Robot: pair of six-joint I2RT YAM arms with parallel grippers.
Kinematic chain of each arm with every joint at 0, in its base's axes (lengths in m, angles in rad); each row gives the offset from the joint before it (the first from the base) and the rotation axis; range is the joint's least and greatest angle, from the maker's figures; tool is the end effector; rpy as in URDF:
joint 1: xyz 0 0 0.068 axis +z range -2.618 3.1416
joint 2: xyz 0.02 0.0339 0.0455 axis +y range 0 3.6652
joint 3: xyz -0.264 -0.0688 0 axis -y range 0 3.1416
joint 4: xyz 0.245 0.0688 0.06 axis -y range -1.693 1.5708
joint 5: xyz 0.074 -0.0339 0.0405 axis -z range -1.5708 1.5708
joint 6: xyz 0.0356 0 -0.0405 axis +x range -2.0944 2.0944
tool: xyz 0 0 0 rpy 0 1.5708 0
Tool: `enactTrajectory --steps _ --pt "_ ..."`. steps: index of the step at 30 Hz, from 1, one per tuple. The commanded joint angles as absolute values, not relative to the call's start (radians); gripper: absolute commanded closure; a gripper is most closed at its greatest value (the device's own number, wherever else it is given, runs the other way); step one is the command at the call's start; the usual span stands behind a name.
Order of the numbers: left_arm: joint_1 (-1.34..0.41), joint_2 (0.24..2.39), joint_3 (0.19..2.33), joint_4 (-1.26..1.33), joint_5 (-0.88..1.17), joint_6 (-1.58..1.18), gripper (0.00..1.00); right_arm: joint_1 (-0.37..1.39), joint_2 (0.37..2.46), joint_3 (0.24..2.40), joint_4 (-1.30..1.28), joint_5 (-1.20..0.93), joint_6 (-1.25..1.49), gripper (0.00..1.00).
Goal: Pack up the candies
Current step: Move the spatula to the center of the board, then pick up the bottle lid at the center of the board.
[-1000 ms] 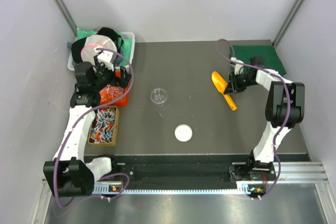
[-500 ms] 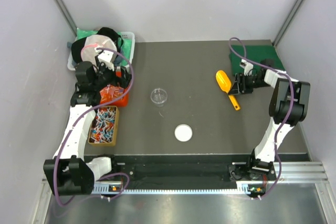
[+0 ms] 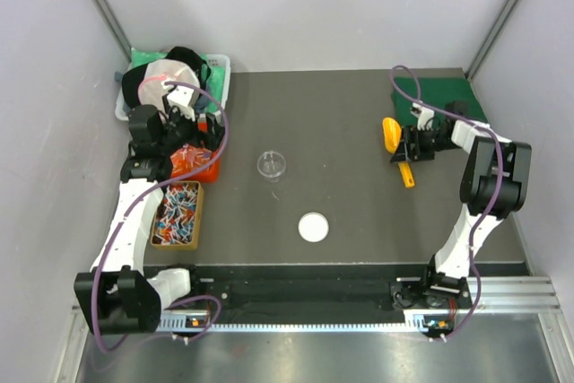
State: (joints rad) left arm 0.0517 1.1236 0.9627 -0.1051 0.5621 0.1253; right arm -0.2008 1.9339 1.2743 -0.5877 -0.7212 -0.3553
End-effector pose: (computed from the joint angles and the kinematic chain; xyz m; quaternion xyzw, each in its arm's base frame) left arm 0.2584 -0.0056 0.3441 0.1964 0.7567 -0.1680 0.6005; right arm 0.3733 -0.0520 0.1621 -0.1279 0.9163 0.2935 0.2405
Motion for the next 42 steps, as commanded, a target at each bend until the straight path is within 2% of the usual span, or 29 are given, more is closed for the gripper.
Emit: enactTrajectory --steps 1,21,23,28,33,38,42 --pt "0.055 1.118 0.959 -0.046 0.584 0.121 0.01 -0.206 1.865 1.253 -0.542 -0.692 -0.364 0.27" --pt "0.055 1.12 0.937 -0.031 0.584 0.115 0.01 -0.206 1.809 1.238 -0.509 -0.609 -0.339 0.28" --pt "0.055 1.12 0.939 -0.031 0.58 0.117 0.01 -0.206 1.792 1.236 -0.509 -0.592 -0.334 0.24" --pt "0.055 1.118 0.937 -0.037 0.571 0.121 0.01 -0.206 1.726 1.259 -0.575 -0.581 -0.339 0.01" --pt "0.054 1.124 0.928 -0.031 0.566 0.127 0.01 -0.193 1.597 1.269 -0.633 -0.543 -0.345 0.01" --pt "0.052 1.149 0.89 0.02 0.525 0.138 0.01 -0.066 1.409 1.217 -0.661 -0.442 -0.379 0.03" --pt "0.048 1.199 0.877 0.04 0.525 0.135 0.01 0.179 1.292 1.12 -0.634 -0.368 -0.373 0.08"
